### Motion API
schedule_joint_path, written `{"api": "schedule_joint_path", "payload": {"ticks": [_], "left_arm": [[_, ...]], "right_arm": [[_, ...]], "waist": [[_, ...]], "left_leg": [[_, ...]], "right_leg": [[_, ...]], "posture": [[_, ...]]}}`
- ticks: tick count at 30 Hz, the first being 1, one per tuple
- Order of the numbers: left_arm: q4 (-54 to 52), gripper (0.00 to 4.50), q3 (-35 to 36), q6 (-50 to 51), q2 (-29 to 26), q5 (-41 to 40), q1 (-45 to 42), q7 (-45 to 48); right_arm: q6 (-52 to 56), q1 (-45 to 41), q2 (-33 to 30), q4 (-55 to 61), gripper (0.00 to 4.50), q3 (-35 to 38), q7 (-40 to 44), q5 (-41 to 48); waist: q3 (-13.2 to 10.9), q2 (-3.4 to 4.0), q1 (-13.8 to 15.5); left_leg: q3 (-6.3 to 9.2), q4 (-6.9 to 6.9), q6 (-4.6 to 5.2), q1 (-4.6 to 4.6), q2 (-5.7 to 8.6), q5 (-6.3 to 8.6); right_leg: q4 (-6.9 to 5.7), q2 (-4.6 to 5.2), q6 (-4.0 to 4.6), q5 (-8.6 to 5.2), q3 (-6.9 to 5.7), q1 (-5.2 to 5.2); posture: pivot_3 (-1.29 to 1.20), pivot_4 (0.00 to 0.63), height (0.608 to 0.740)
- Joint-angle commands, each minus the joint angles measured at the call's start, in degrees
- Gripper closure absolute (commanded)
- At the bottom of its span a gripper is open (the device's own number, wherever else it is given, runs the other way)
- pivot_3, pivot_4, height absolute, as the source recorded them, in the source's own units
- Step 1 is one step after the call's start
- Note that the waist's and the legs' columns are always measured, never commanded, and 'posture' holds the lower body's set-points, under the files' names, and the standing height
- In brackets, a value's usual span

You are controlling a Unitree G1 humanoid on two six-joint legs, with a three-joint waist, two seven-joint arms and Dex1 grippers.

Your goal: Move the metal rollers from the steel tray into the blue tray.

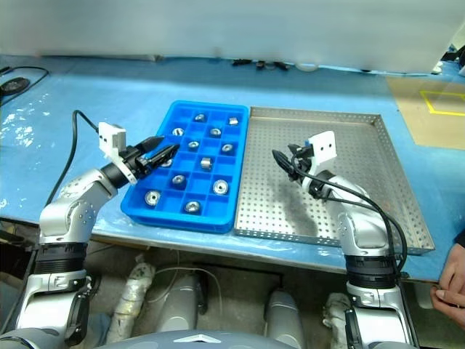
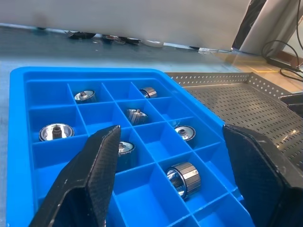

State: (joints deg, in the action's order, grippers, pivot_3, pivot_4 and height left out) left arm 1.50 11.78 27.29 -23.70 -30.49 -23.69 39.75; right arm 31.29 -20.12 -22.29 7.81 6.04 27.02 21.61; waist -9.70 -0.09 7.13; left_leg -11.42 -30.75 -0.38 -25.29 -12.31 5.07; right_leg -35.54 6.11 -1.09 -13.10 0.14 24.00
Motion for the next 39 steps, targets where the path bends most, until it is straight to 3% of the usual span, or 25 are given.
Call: {"api": "schedule_joint_path", "payload": {"ticks": [1,24,25,26,29,33,35,39], "left_arm": [[-2.36,0.90,0.97,-1.15,-0.13,-1.03,-0.70,-0.17],[2.81,0.90,-0.56,-1.80,-1.54,0.08,-4.73,2.74],[2.89,0.90,-0.63,-1.80,-1.44,0.08,-4.90,2.76],[2.97,0.90,-0.66,-1.80,-1.39,0.08,-5.03,2.78],[3.21,0.90,-0.83,-1.81,-1.22,0.00,-5.22,2.97],[3.68,0.90,-1.38,-2.00,-0.77,0.18,-5.46,3.21],[3.81,0.90,-1.52,-2.00,-0.63,0.11,-5.66,3.32],[4.59,0.90,-1.85,-2.11,-0.58,0.17,-6.33,3.64]], "right_arm": [[-0.02,-1.39,-1.03,1.84,1.97,1.42,0.27,0.74],[-2.64,0.69,0.34,3.01,1.97,3.94,-4.44,0.09],[-2.84,0.58,0.29,2.90,1.97,3.92,-4.82,-0.25],[-3.04,0.50,0.21,2.88,1.97,3.85,-5.06,-0.54],[-2.95,0.52,-0.12,3.02,1.97,3.67,-5.28,-0.71],[-2.96,0.69,-0.91,2.15,1.97,3.89,-6.58,-2.22],[-3.01,0.80,-1.03,2.24,1.97,3.82,-6.93,-2.51],[-2.85,1.23,-0.95,2.82,1.97,3.43,-6.74,-2.59]], "waist": [[0.00,0.00,-0.02],[0.00,0.00,-0.37],[0.00,0.00,0.11],[-0.01,-0.03,0.53],[0.00,-0.04,0.74],[-0.01,-0.13,0.05],[0.00,-0.20,-1.28],[0.02,-0.18,-2.15]], "left_leg": [[0.00,0.00,0.00,0.00,0.00,0.00],[-0.04,-0.03,0.00,0.02,0.00,0.00],[-0.31,-0.09,-0.01,0.11,-0.12,0.01],[-0.95,-0.41,-0.18,0.30,-0.51,0.13],[-2.47,-1.33,-0.64,0.53,-1.42,0.87],[-2.78,-2.45,-0.89,0.70,-1.74,2.05],[-2.46,-2.43,-0.84,0.69,-1.58,2.14],[-1.28,-2.35,-0.84,0.35,-1.28,2.11]], "right_leg": [[0.00,0.00,0.00,0.00,0.00,0.00],[0.00,-0.01,0.00,0.00,0.05,0.02],[0.00,-0.12,-0.01,0.01,0.33,0.08],[-0.03,-0.87,-0.14,0.07,1.58,0.30],[-0.13,-2.23,-0.68,0.36,3.67,1.19],[-0.22,-3.66,-0.85,1.04,6.07,2.18],[-0.18,-3.71,-0.81,1.27,6.33,2.32],[-0.17,-3.49,-0.38,1.50,5.50,2.23]], "posture": [[0.06,0.150,0.740],[-0.02,0.150,0.740],[-0.03,0.150,0.740],[-0.03,0.150,0.740],[-0.03,0.150,0.740],[-0.04,0.150,0.740],[-0.05,0.150,0.740],[-0.05,0.150,0.740]]}}
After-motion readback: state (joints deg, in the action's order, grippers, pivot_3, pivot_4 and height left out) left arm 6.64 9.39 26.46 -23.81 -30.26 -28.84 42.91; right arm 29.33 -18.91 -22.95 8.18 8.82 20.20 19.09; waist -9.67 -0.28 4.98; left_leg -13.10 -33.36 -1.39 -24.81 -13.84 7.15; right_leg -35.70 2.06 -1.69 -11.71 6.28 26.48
